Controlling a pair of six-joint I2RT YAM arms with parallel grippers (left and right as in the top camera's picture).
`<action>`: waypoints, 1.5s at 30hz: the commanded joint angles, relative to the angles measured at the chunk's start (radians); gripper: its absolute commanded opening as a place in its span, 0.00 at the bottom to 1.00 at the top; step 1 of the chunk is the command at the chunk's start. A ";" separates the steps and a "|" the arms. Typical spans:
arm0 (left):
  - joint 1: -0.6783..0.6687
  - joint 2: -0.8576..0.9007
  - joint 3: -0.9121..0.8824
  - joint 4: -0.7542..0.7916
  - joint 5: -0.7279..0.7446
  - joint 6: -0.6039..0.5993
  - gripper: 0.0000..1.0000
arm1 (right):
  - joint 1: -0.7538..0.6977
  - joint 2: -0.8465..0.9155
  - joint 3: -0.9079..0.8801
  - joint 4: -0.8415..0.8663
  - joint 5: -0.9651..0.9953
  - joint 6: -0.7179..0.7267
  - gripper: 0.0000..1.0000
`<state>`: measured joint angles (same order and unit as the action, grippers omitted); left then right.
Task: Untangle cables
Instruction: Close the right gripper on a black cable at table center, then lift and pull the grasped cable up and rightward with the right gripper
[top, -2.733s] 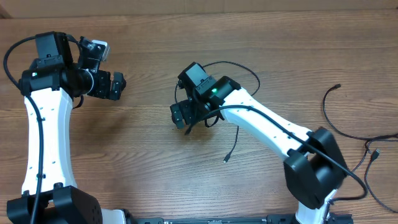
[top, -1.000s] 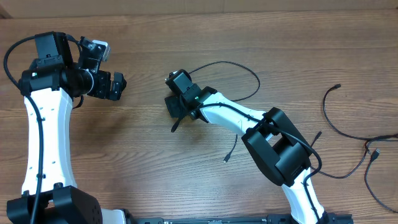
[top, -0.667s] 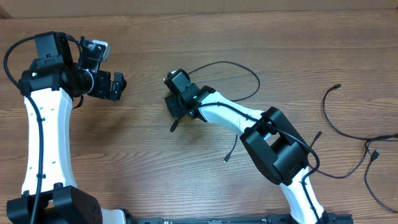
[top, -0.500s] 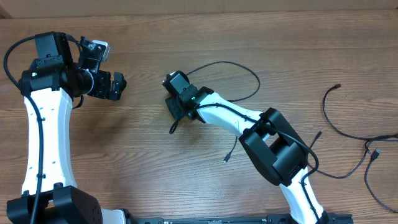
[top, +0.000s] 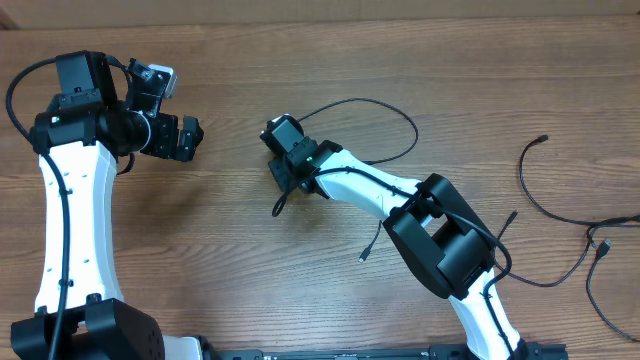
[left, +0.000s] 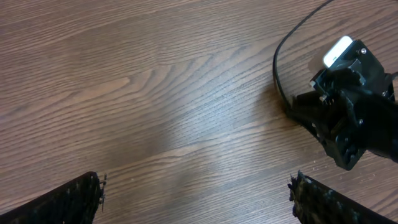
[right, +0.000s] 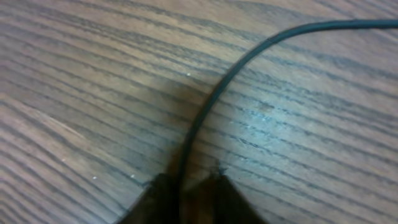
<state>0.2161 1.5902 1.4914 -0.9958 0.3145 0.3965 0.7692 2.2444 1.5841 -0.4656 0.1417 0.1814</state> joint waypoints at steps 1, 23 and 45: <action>-0.001 0.007 0.009 0.002 0.019 0.018 0.99 | 0.009 0.056 -0.013 -0.021 -0.002 0.000 0.13; -0.001 0.007 0.009 0.002 0.019 0.018 1.00 | -0.022 -0.112 -0.008 -0.069 -0.046 0.000 0.04; -0.001 0.007 0.009 0.002 0.019 0.018 1.00 | -0.025 -0.534 0.002 0.003 -0.045 0.000 0.04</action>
<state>0.2161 1.5902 1.4914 -0.9958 0.3153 0.3965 0.7460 1.7924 1.5780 -0.4950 0.0998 0.1833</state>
